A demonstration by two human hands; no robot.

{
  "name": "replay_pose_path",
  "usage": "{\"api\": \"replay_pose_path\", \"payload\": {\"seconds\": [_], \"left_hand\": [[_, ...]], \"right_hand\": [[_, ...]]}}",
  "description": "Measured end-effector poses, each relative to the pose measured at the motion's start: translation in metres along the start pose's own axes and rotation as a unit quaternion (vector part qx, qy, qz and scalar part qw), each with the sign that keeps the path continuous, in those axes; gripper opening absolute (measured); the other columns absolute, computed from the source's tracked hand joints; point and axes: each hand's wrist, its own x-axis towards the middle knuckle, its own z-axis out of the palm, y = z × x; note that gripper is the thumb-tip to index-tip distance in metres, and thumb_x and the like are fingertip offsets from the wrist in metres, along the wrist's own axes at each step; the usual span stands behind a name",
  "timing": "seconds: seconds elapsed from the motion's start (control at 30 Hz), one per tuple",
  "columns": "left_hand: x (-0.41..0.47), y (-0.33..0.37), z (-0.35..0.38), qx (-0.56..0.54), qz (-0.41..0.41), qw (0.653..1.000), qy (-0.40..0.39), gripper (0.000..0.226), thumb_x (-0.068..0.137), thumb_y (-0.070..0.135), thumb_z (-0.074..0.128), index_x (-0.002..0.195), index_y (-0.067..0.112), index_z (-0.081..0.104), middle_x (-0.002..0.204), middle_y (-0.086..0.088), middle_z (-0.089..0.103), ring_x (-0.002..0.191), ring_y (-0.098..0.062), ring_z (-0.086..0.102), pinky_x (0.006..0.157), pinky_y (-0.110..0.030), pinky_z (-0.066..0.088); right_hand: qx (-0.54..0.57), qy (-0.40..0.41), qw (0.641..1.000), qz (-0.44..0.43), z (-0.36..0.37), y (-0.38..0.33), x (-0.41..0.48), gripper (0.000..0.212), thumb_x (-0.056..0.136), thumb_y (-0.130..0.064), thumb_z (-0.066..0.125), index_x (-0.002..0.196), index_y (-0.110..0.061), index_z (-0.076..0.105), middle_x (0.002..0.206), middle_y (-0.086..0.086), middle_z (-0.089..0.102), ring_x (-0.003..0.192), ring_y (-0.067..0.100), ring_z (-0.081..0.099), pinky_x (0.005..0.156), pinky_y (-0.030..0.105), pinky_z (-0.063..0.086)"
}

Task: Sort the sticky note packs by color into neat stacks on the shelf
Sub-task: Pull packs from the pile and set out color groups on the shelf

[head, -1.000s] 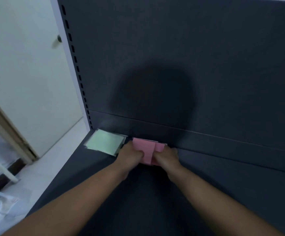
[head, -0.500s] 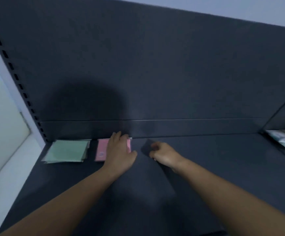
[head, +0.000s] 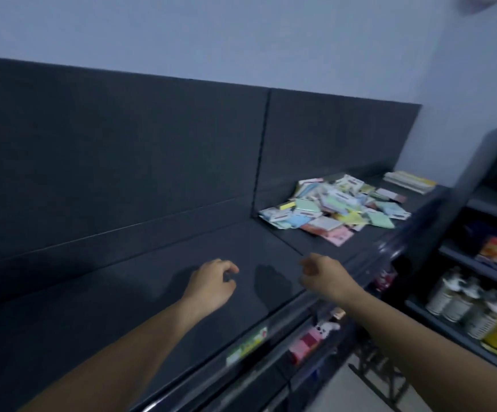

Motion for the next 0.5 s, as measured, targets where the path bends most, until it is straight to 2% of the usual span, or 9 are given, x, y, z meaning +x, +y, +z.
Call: {"api": "replay_pose_path", "payload": {"seconds": [0.13,0.23,0.37,0.5], "left_hand": [[0.029,0.081,0.064,0.021,0.061,0.997,-0.048,0.028,0.089,0.015,0.054,0.116,0.016,0.061,0.12,0.002,0.058,0.112,-0.014,0.054,0.097,-0.031,0.043],[0.045,0.12,0.096,0.034,0.063,0.996,-0.061,0.031,0.09,0.018,0.055,0.121,0.016,0.058,0.126,0.001,0.057,0.116,-0.016,0.052,0.1,-0.032,0.042],[0.066,0.142,0.117,0.076,0.052,0.993,-0.066,0.033,0.091,0.023,0.053,0.123,0.017,0.056,0.126,0.0,0.058,0.116,-0.018,0.053,0.101,-0.032,0.04],[0.1,0.148,0.118,0.115,0.04,0.99,-0.064,0.034,0.093,0.023,0.051,0.126,0.016,0.053,0.126,-0.001,0.057,0.115,-0.019,0.053,0.102,-0.033,0.038]], "right_hand": [[0.011,0.076,0.996,0.051,-0.052,0.093,-0.018,0.033,0.085,-0.017,0.061,0.117,-0.008,0.058,0.109,0.007,0.063,0.099,0.021,0.059,0.082,0.03,0.046],[0.026,0.104,0.992,0.063,-0.076,0.142,-0.025,0.032,0.084,-0.02,0.065,0.115,-0.011,0.06,0.104,0.004,0.064,0.094,0.018,0.059,0.078,0.025,0.043],[0.044,0.11,0.991,0.06,-0.09,0.182,-0.017,0.032,0.084,-0.02,0.065,0.115,-0.011,0.061,0.099,0.0,0.061,0.088,0.013,0.056,0.074,0.021,0.037],[0.056,0.098,0.992,0.049,-0.098,0.2,0.011,0.032,0.084,-0.022,0.066,0.114,-0.011,0.061,0.1,-0.001,0.061,0.093,0.014,0.058,0.077,0.022,0.042]]}}
